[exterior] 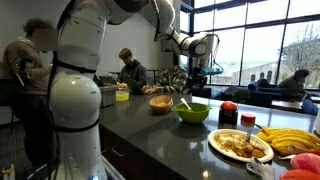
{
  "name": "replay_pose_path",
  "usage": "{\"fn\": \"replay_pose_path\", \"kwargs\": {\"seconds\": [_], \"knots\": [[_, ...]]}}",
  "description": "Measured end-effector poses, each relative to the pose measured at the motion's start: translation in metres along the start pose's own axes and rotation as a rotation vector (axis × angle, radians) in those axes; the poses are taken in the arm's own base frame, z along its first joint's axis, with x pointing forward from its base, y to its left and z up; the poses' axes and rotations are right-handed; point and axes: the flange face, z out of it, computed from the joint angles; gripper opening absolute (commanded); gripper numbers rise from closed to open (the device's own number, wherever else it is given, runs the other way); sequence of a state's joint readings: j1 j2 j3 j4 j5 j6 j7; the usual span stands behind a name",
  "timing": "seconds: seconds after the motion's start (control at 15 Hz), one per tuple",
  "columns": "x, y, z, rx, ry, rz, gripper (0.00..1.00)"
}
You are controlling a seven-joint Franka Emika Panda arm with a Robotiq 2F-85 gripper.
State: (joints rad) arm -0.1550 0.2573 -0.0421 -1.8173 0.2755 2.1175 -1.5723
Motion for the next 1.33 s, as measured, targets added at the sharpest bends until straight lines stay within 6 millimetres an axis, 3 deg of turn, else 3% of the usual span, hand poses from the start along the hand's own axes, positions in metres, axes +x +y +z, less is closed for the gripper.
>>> {"fn": "replay_pose_path", "kwargs": {"seconds": [0.47,1.0,1.33], "knots": [[0.05,-0.008,-0.001,0.043,-0.054,-0.13,1.0],[0.047,-0.007,0.004,0.05,-0.056,-0.11,1.0],[0.04,-0.003,0.02,0.079,-0.066,-0.037,1.0]]}}
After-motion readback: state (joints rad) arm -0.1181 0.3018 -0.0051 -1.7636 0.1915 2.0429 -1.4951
